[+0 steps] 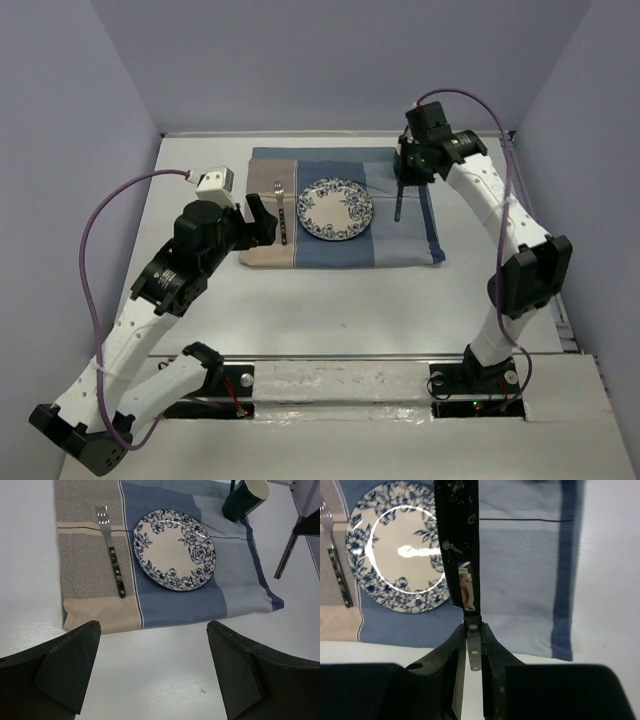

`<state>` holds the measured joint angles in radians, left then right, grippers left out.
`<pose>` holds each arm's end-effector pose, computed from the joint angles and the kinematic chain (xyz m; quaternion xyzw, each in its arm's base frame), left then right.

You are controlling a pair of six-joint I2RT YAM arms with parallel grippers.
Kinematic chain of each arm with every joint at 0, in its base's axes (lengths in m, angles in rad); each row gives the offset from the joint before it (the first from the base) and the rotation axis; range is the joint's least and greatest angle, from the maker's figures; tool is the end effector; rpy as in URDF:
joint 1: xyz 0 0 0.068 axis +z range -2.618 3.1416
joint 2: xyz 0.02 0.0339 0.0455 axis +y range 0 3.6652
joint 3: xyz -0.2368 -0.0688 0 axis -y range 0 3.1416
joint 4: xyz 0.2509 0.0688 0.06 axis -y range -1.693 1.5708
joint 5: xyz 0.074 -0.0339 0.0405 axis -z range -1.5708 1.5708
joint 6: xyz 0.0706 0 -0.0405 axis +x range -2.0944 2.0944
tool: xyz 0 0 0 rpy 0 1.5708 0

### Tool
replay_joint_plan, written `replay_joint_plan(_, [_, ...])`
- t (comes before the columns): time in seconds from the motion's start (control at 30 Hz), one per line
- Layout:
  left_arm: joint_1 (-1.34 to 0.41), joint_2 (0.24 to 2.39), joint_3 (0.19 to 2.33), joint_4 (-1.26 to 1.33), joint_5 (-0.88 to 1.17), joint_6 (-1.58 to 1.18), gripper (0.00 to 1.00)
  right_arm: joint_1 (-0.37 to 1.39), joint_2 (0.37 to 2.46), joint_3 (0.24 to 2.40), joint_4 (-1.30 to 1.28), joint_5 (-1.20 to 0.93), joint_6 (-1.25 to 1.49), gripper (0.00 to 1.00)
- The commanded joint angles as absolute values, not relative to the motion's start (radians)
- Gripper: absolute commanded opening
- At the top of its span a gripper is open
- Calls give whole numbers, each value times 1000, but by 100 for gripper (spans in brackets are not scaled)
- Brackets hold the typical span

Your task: Set the dinner table for one person

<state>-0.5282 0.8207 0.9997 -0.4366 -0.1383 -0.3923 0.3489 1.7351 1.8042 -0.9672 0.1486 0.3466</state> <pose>0.2070 -0.1095 0.3538 0.0116 0.7912 -0.2215 0.5699 0.3743 0.1250 0.3118 0.0234 0.9414 0.0463 0.3333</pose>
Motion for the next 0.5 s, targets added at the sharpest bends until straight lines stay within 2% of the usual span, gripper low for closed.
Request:
replay_joint_plan(0.0, [-522,827,1060,-414,-169,-406,99,379,1908,1942,-1028,49,339,0])
replay_joint_plan(0.17, [-520,836,1075,-434,-169,-416,99,379,2089,2022,-1029,55,353,0])
replay_joint_plan(0.47, [-518,861,1091,-439,-175,-385,99,358,2240,2083,-1032,57,344,0])
